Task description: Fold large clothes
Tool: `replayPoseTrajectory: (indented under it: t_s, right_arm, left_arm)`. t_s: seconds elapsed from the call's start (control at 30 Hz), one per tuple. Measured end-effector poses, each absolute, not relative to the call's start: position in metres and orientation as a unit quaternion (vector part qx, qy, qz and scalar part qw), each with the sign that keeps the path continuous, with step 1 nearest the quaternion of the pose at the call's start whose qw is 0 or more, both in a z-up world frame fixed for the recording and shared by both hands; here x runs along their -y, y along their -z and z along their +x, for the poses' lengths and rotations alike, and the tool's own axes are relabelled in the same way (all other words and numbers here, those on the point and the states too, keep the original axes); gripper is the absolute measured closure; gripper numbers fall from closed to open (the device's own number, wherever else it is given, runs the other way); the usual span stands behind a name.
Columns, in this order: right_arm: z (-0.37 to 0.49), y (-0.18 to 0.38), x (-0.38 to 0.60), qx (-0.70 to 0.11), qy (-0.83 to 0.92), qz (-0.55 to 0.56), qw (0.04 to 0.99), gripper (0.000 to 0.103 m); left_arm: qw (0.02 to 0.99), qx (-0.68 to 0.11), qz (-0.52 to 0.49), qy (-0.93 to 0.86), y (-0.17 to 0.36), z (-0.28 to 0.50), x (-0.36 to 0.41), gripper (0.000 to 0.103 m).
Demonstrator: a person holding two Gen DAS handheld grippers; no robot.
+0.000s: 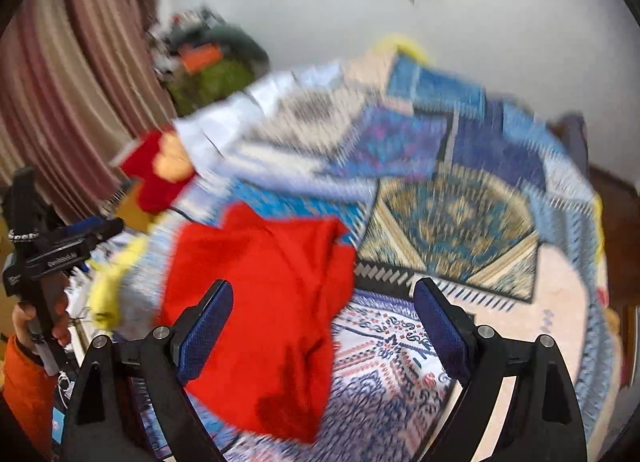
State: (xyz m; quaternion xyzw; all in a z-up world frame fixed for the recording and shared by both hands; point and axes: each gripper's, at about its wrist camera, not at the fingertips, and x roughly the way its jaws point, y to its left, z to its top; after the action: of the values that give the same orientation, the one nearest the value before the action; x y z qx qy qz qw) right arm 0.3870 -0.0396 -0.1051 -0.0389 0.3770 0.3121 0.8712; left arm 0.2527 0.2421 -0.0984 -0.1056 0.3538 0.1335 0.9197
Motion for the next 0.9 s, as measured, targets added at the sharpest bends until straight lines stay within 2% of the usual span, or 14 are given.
replayPoseTrajectory:
  t_s: [0.23,0.37,0.6,0.77,0.9]
  right_arm:
    - [0.263,0.017,0.085,-0.233,-0.345,0.011,0.909,0.012]
    - [0.199,-0.007,0.107,-0.172,-0.346,0.026,0.922,0.012]
    - [0.1,-0.03,0.139,-0.105,-0.337,0.035,0.935,0.012]
    - [0.062,-0.033,0.145,-0.1,-0.33,0.028,0.938,0.011]
    - [0.042,-0.029,0.145,-0.104,-0.307,0.014,0.946,0.0]
  left_arm:
    - [0.963,-0.243,-0.083,-0.084,0.01,0.162,-0.176,0.009]
    - [0.979,-0.172,-0.078,-0.07,-0.025,0.106,-0.146,0.009]
    - [0.99,-0.098,-0.064,-0.078,-0.049,0.038,-0.108,0.009]
    - [0.991,-0.082,-0.041,-0.094,-0.051,0.017,-0.086,0.009]
    - [0.991,-0.084,-0.029,-0.103,-0.045,0.011,-0.073,0.004]
